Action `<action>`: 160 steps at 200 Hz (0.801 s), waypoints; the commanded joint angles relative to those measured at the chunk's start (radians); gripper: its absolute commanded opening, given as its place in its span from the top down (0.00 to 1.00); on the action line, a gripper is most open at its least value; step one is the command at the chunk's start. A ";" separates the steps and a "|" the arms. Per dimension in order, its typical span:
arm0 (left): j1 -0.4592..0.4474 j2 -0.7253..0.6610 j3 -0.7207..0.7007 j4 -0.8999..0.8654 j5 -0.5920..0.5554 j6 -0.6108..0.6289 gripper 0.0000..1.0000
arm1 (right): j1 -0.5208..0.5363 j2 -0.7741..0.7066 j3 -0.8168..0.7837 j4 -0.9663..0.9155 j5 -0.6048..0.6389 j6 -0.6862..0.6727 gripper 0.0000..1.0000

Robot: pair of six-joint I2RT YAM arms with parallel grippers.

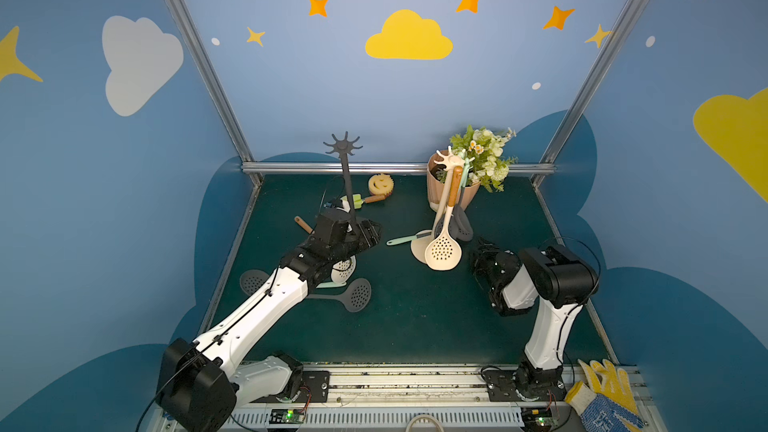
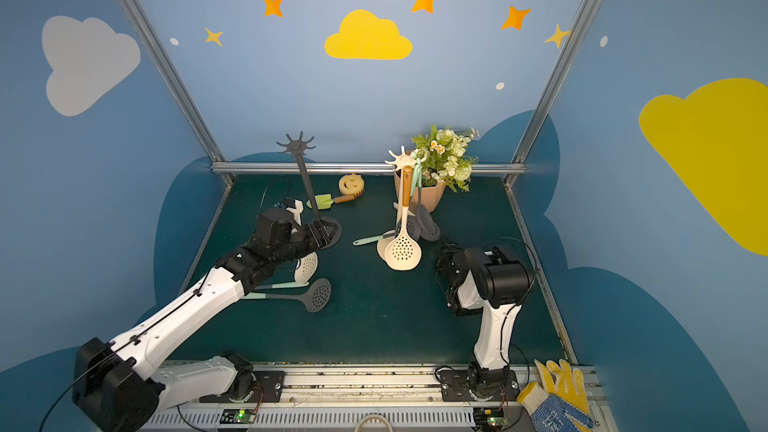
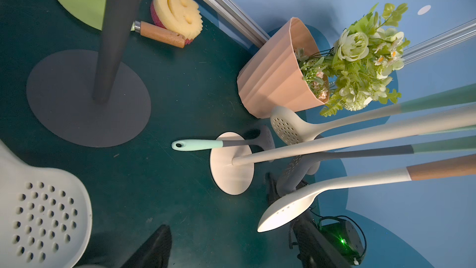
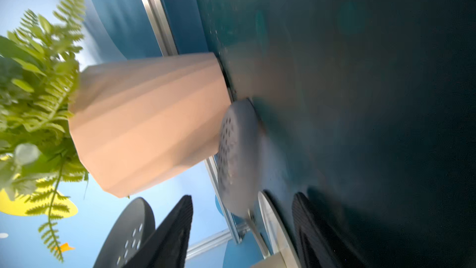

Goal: Hang the skimmer on the kitchen utensil rack
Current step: Pick up the skimmer from the center of the board.

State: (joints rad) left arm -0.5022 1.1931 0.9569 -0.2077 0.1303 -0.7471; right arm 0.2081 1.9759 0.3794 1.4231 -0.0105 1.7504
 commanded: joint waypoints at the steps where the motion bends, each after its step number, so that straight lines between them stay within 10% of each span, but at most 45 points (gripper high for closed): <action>1: 0.005 -0.012 -0.001 0.015 0.006 0.016 0.22 | 0.023 0.024 0.026 -0.063 -0.038 0.018 0.35; 160: 0.026 -0.023 -0.002 -0.001 -0.003 0.043 0.22 | 0.057 0.157 0.217 -0.017 0.062 0.150 0.36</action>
State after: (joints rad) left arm -0.4835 1.1908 0.9569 -0.2073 0.1299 -0.7284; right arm 0.2729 2.1017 0.5812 1.4292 0.0181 1.8664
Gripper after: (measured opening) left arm 0.782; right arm 0.654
